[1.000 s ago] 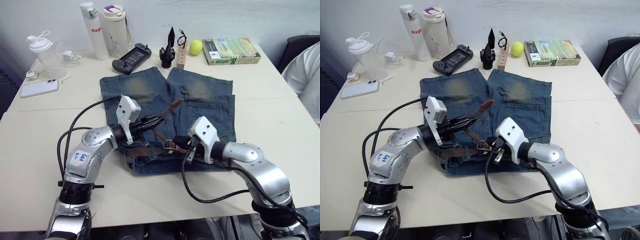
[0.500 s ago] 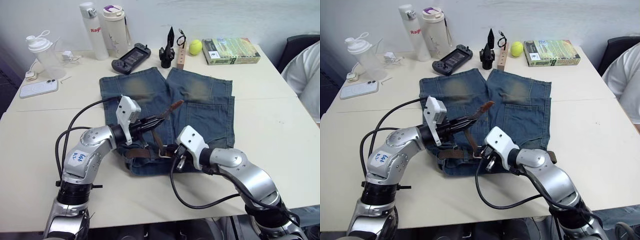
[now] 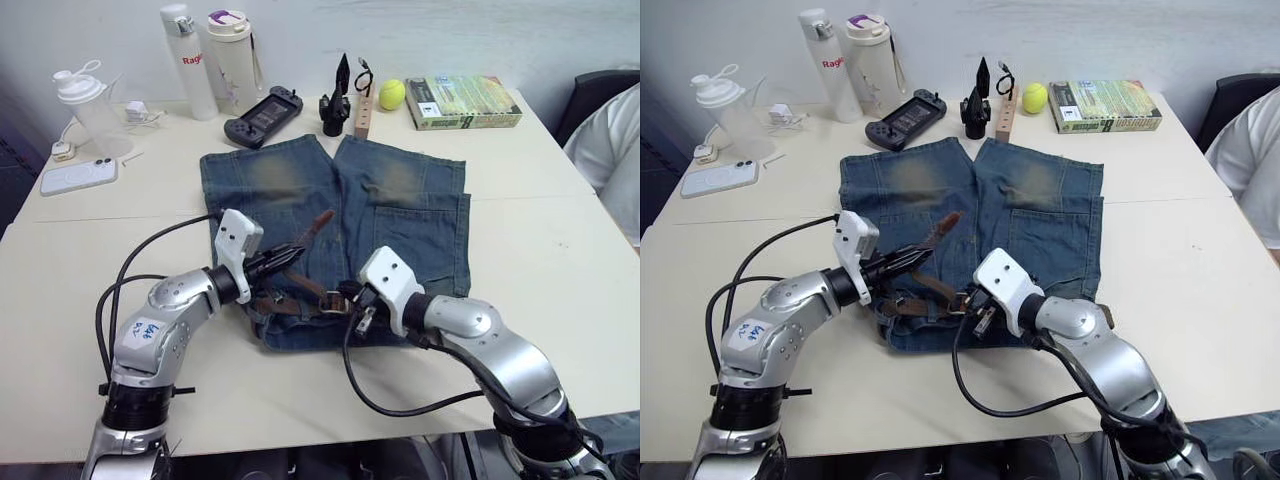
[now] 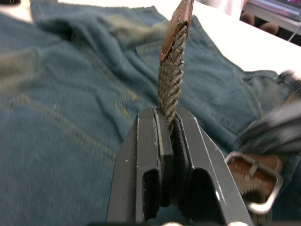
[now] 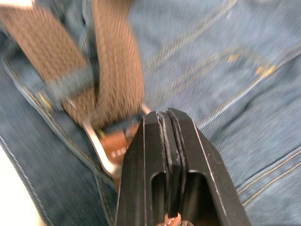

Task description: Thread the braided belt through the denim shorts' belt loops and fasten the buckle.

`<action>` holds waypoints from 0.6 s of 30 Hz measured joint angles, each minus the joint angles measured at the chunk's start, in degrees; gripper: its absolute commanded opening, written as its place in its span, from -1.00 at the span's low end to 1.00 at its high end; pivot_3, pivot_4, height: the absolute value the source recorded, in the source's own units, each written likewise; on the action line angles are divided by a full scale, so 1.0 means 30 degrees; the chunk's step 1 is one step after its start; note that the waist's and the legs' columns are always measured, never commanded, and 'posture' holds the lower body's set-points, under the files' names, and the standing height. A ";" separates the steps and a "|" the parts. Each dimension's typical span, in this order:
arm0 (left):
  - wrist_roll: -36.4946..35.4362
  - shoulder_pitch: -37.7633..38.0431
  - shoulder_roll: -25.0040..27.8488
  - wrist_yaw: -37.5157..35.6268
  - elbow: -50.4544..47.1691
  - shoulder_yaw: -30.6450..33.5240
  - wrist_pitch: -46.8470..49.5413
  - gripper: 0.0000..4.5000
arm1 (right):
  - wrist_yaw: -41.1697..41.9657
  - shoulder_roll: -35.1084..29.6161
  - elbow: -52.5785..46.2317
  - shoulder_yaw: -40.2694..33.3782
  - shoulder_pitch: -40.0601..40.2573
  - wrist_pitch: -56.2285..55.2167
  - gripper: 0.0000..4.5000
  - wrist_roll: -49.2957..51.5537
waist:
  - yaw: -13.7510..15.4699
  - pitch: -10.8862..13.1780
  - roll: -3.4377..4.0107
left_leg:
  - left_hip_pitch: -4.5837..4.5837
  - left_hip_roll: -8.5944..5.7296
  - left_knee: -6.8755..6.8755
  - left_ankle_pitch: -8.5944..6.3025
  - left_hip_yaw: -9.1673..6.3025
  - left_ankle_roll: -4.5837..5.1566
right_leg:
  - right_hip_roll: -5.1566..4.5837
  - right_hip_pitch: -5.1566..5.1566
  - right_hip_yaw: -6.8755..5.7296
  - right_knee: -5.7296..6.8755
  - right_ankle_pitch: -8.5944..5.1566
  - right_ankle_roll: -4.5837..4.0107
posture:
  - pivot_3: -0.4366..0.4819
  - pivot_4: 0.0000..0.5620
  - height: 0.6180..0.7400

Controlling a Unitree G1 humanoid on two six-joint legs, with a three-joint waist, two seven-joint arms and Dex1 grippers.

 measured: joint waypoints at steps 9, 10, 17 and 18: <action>-0.0054 -0.0024 -0.0012 0.0107 -0.0492 -0.0103 0.0057 -1.00 | -0.0252 -0.0565 -0.0688 0.0487 0.0411 0.1561 -0.97 0.0401 | -0.0031 0.0000 0.0000 | 0.0001 0.0002 -0.0008 -0.0007 0.0005 -0.0007 | 0.0002 -0.0006 0.0070 -0.0009 0.0000 0.0000 | -0.05 -0.47 0.67; -0.0054 -0.0024 -0.0011 0.0106 -0.0578 -0.0121 0.0063 -1.00 | -0.0339 -0.0565 -0.0668 0.0595 0.0429 0.1559 -0.97 0.0389 | -0.0035 0.0000 0.0001 | 0.0001 0.0002 -0.0008 -0.0007 0.0006 -0.0007 | 0.0003 -0.0006 0.0070 -0.0010 0.0000 -0.0001 | -0.05 -0.47 0.67; -0.0227 -0.0033 -0.0003 0.0100 -0.0795 -0.0121 0.0246 -1.00 | -0.0664 -0.0603 -0.0489 0.0684 0.0433 0.1519 -0.97 0.0232 | -0.0028 0.0000 0.0000 | 0.0001 0.0002 -0.0009 -0.0007 0.0005 -0.0007 | 0.0002 -0.0005 0.0077 -0.0014 0.0000 0.0000 | -0.05 -0.47 0.67; -0.0247 -0.0033 0.0000 0.0100 -0.0795 -0.0121 0.0248 -1.00 | -0.0673 -0.0632 -0.0480 0.0684 0.0433 0.1519 -0.97 0.0230 | -0.0026 0.0000 0.0000 | 0.0001 0.0002 -0.0009 -0.0007 0.0005 -0.0006 | 0.0002 -0.0005 0.0078 -0.0014 0.0000 0.0000 | -0.05 -0.47 0.67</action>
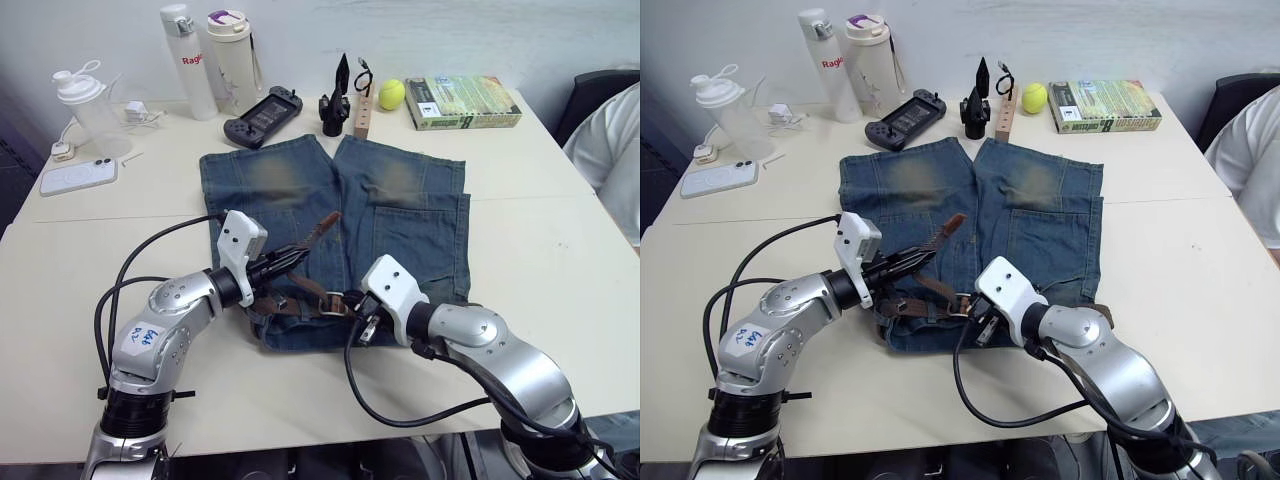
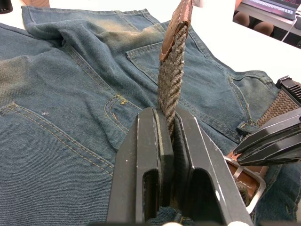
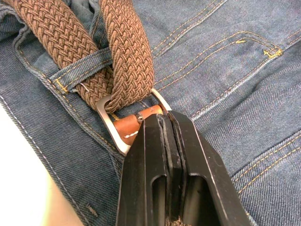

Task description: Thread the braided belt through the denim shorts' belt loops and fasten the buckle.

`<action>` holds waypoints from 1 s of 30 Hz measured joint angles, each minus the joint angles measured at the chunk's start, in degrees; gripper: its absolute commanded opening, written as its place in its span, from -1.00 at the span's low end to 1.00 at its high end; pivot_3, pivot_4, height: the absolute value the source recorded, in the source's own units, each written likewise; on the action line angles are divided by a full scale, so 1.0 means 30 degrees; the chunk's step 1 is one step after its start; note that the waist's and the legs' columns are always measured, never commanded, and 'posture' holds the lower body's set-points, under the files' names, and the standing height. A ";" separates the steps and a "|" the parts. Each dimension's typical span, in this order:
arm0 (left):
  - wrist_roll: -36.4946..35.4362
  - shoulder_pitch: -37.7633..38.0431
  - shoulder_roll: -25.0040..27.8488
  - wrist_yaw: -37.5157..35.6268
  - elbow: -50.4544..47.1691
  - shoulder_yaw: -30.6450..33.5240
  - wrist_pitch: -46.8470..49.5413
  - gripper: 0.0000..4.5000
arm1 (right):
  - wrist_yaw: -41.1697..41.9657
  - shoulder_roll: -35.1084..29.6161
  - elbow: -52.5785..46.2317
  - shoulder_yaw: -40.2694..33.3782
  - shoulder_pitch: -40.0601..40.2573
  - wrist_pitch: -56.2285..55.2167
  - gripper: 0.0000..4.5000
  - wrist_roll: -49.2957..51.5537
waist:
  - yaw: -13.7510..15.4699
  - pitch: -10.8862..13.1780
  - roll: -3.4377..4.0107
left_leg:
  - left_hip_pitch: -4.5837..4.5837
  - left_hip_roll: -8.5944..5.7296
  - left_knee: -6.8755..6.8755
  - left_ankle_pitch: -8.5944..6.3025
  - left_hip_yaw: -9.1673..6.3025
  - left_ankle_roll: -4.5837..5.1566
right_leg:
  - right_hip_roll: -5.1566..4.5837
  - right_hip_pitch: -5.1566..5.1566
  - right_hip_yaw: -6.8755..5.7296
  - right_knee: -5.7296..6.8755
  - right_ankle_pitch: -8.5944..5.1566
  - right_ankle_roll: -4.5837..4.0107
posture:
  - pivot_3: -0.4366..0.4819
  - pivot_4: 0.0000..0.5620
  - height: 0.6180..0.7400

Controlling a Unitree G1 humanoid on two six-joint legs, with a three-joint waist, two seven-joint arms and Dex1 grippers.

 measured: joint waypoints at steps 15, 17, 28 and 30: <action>-0.0008 -0.0072 0.0020 0.0227 0.0001 -0.0109 0.0001 -1.00 | -0.0166 0.0346 0.0843 0.1508 -0.1097 -0.0540 -0.97 -0.0382 | -0.0051 0.0000 0.0000 | 0.0000 0.0005 -0.0005 -0.0001 0.0001 -0.0001 | 0.0004 0.0000 -0.0005 -0.0013 0.0000 -0.0001 | -0.05 -0.47 0.67; -0.0008 -0.0073 0.0020 0.0254 0.0000 -0.0130 0.0001 -1.00 | -0.0162 0.0539 0.0815 0.1435 -0.1283 -0.0555 -0.97 -0.0298 | -0.0049 0.0000 0.0000 | 0.0000 0.0004 -0.0005 -0.0001 -0.0001 -0.0001 | 0.0003 0.0000 -0.0005 -0.0014 0.0000 0.0000 | -0.05 -0.47 0.67; -0.0007 -0.0071 0.0202 0.0287 -0.0003 -0.0191 0.0059 -1.00 | 0.0335 -0.1481 -0.0363 -0.0168 -0.0103 -0.0503 -0.97 0.0064 | -0.0004 0.0000 -0.0001 | -0.0005 0.0009 -0.0024 -0.0011 0.0002 0.0001 | 0.0000 0.0004 0.0003 -0.0125 0.0000 0.0000 | -0.05 -0.47 0.67; -0.0008 -0.0072 0.0234 0.0278 -0.0004 -0.0192 0.0123 -1.00 | 0.0367 -0.1647 -0.0411 0.0035 0.0103 -0.0504 -0.97 0.0046 | -0.0003 0.0000 0.0000 | -0.0004 0.0010 -0.0022 -0.0011 0.0003 0.0001 | 0.0000 0.0003 0.0003 -0.0124 0.0000 0.0000 | -0.05 -0.47 0.67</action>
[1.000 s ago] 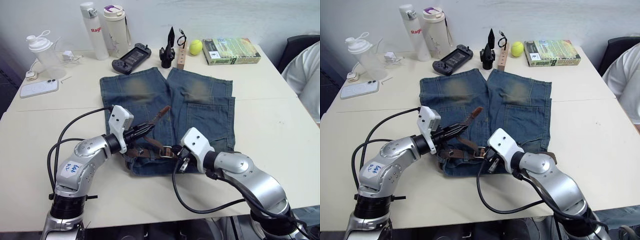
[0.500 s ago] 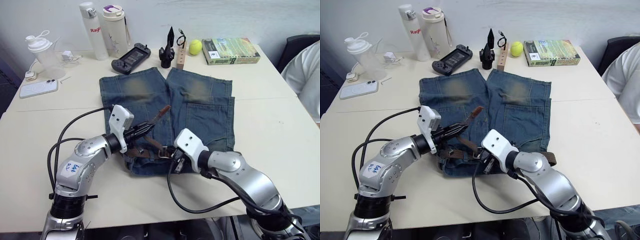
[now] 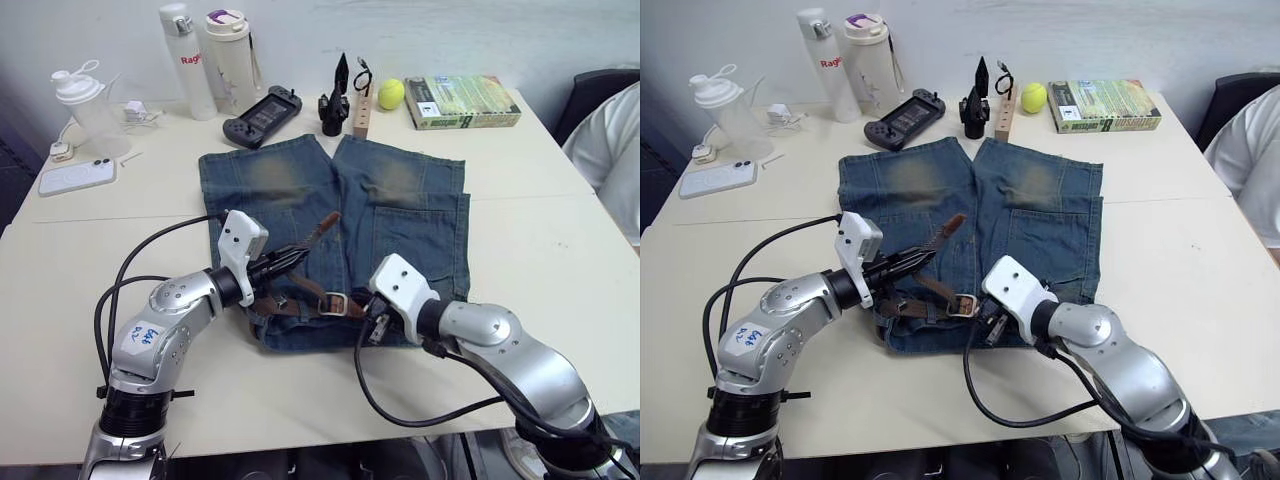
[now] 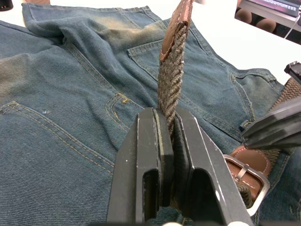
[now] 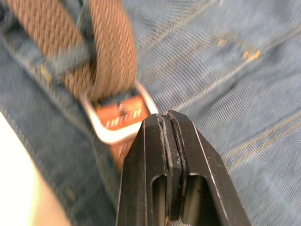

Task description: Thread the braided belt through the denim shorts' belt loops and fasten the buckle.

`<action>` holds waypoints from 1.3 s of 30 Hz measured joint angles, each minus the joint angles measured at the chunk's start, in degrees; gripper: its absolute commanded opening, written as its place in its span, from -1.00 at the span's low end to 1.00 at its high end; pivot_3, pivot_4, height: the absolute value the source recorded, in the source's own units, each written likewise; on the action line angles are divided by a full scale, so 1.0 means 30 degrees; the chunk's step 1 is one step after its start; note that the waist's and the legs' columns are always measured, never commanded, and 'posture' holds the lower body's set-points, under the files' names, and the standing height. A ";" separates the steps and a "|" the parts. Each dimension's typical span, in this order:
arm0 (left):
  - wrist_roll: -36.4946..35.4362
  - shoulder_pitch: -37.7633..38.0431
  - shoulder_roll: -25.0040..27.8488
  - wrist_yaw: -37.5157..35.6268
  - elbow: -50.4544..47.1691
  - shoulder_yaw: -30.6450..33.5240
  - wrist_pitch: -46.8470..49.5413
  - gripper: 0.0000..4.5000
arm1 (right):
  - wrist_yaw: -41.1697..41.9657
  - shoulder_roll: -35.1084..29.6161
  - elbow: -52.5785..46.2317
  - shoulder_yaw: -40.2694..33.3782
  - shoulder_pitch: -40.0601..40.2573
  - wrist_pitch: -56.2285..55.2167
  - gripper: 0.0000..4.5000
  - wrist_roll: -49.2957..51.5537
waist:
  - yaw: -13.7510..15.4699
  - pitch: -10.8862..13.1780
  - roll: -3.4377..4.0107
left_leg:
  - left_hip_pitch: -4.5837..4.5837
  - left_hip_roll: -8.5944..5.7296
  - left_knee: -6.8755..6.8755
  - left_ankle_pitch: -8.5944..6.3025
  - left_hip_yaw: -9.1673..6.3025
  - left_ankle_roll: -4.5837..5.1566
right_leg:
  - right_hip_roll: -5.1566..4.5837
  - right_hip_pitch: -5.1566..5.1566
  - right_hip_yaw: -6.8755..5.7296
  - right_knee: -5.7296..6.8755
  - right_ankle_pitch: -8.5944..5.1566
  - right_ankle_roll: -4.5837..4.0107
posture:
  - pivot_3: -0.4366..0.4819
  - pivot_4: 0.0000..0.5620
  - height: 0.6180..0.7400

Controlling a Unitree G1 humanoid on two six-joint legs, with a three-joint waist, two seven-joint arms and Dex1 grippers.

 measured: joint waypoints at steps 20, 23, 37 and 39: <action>0.0000 0.0003 0.0297 0.0108 -0.0063 -0.0018 0.0247 -1.00 | -0.0311 0.0609 0.1300 0.2000 -0.0867 -0.0745 -0.97 -0.1112 | -0.0203 0.0000 0.0000 | 0.0002 0.0006 -0.0010 0.0000 0.0001 -0.0003 | 0.0006 -0.0001 -0.0010 -0.0001 0.0000 0.0000 | -0.05 -0.47 0.67; 0.0000 0.0001 0.0302 0.0118 -0.0063 -0.0018 0.0249 -1.00 | -0.0295 0.0604 0.1290 0.2376 -0.1082 -0.0741 -0.97 -0.1224 | -0.0338 0.0000 0.0000 | 0.0002 0.0006 -0.0023 -0.0001 -0.0002 -0.0005 | 0.0004 0.0001 -0.0011 0.0003 0.0000 0.0000 | -0.05 -0.47 0.67; 0.0032 0.0374 0.0837 0.0226 -0.0067 0.0093 0.0249 -1.00 | 0.0950 -0.0273 0.1969 0.4959 -0.3075 -0.1850 -0.97 -0.3107 | -0.0482 -0.0001 0.0000 | 0.0014 0.0026 -0.0040 -0.0005 0.0009 -0.0018 | 0.0003 0.0000 -0.0043 0.0008 0.0000 0.0000 | -0.05 -0.47 0.67; 0.0273 0.1146 0.1515 0.0110 -0.0065 0.0168 0.0166 -1.00 | 0.1218 -0.0331 0.2109 0.5185 -0.3240 -0.2151 -0.97 -0.3392 | -0.0506 -0.0001 0.0000 | 0.0016 0.0033 -0.0046 -0.0008 0.0013 -0.0023 | 0.0006 0.0000 -0.0057 0.0009 0.0000 0.0000 | -0.05 -0.47 0.67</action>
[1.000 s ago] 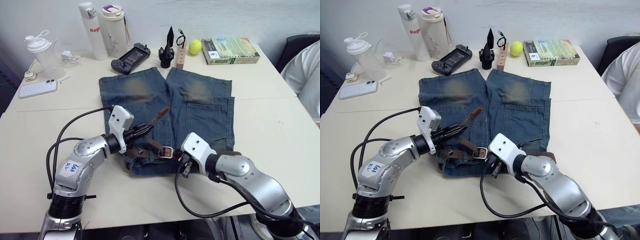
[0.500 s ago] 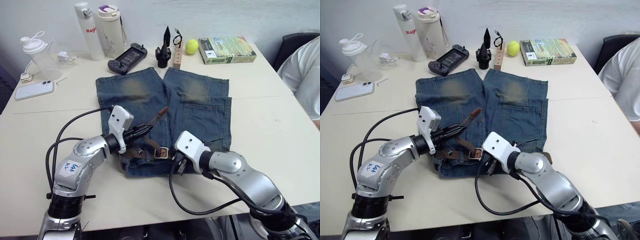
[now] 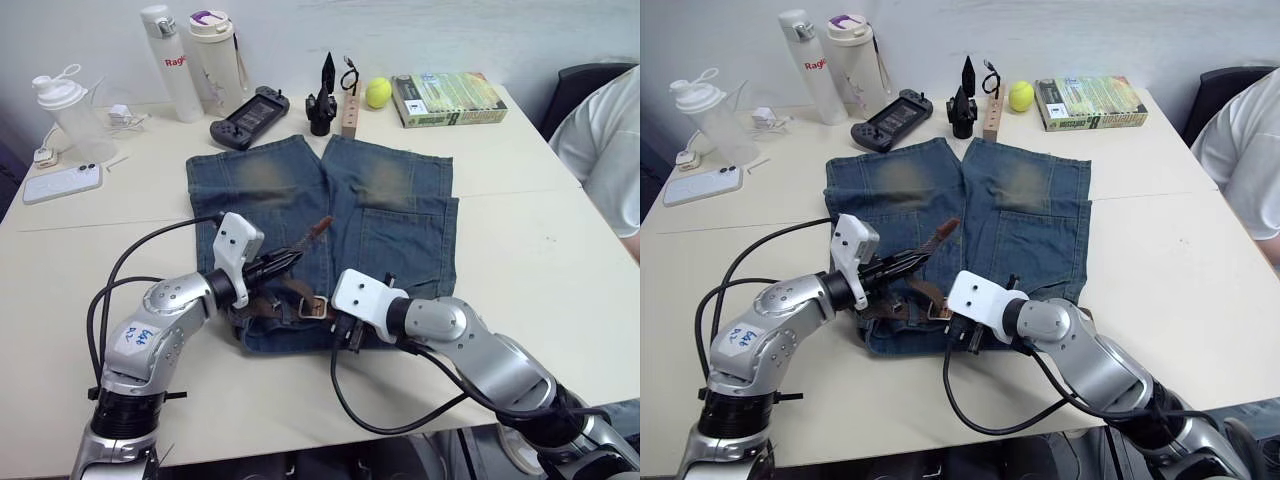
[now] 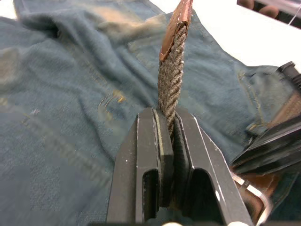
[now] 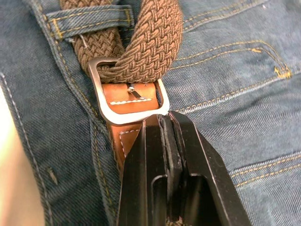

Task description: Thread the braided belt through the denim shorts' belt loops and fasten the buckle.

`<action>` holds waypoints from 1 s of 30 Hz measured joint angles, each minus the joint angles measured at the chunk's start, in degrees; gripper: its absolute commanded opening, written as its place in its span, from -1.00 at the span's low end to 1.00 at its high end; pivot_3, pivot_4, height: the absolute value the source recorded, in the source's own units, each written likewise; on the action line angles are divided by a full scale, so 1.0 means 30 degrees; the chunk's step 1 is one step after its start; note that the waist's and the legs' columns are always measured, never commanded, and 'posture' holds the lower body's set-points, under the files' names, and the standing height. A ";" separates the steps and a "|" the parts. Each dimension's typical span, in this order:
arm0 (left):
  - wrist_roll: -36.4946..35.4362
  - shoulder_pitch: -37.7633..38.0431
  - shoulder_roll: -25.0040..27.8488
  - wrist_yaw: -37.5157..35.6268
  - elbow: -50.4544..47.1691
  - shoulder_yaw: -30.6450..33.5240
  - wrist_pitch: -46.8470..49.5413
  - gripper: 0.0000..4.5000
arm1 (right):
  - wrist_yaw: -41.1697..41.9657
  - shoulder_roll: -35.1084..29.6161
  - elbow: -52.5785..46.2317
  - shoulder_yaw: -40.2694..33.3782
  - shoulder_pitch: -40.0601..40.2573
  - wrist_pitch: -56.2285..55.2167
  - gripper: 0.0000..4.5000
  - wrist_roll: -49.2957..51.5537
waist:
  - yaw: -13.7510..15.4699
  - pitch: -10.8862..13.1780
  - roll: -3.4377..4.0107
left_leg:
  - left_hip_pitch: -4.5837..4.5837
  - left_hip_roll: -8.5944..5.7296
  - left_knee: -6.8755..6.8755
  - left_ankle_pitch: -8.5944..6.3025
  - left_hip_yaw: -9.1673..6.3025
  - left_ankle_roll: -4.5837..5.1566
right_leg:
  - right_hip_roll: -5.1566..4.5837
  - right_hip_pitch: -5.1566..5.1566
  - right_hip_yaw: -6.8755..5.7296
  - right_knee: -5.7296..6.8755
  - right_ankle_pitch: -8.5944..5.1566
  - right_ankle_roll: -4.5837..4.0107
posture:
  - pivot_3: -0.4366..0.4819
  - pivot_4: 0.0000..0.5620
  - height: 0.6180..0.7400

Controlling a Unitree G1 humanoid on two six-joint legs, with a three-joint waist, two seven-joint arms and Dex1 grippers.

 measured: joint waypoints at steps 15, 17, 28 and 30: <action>0.0455 0.3032 0.1357 -0.0820 -0.0092 0.0903 -0.1802 -1.00 | 0.0427 -0.1573 -0.0169 -0.2409 0.4031 -0.2108 -0.97 -0.0474 | 0.0129 -0.0049 -0.0078 | 0.0020 0.0001 0.0001 -0.0027 -0.0010 -0.0030 | -0.0065 0.0022 0.0063 -0.0055 0.0000 -0.0001 | -0.05 -0.47 0.67; 0.0417 0.2769 0.1228 -0.0754 -0.0209 0.0775 -0.1726 -1.00 | 0.0336 -0.1750 -0.0018 -0.2728 0.4671 -0.2832 -0.97 -0.0518 | 0.0138 -0.0060 -0.0083 | 0.0033 0.0002 0.0001 -0.0029 -0.0010 -0.0034 | -0.0064 0.0031 0.0063 -0.0054 -0.0001 -0.0001 | -0.05 -0.47 0.67; 0.1200 0.2954 -0.0236 -0.0091 -0.0437 -0.0624 -0.2264 -1.00 | 0.0020 -0.2299 0.1751 -0.4045 0.4669 -0.3775 -0.97 -0.1184 | 0.0733 -0.0106 -0.0136 | 0.0041 -0.0061 0.0044 -0.0060 -0.0041 0.0013 | -0.0182 0.0085 0.0066 -0.0065 0.0009 0.0015 | -0.05 -0.47 0.67; 0.1590 0.2925 -0.0567 -0.0015 0.0110 -0.1104 -0.2760 -1.00 | 0.0201 -0.2603 0.1959 -0.4159 0.4620 -0.4101 -0.97 -0.1273 | 0.0753 -0.0107 -0.0134 | 0.0045 -0.0065 0.0049 -0.0064 -0.0040 0.0023 | -0.0184 0.0105 0.0058 -0.0078 0.0016 0.0028 | -0.05 -0.47 0.67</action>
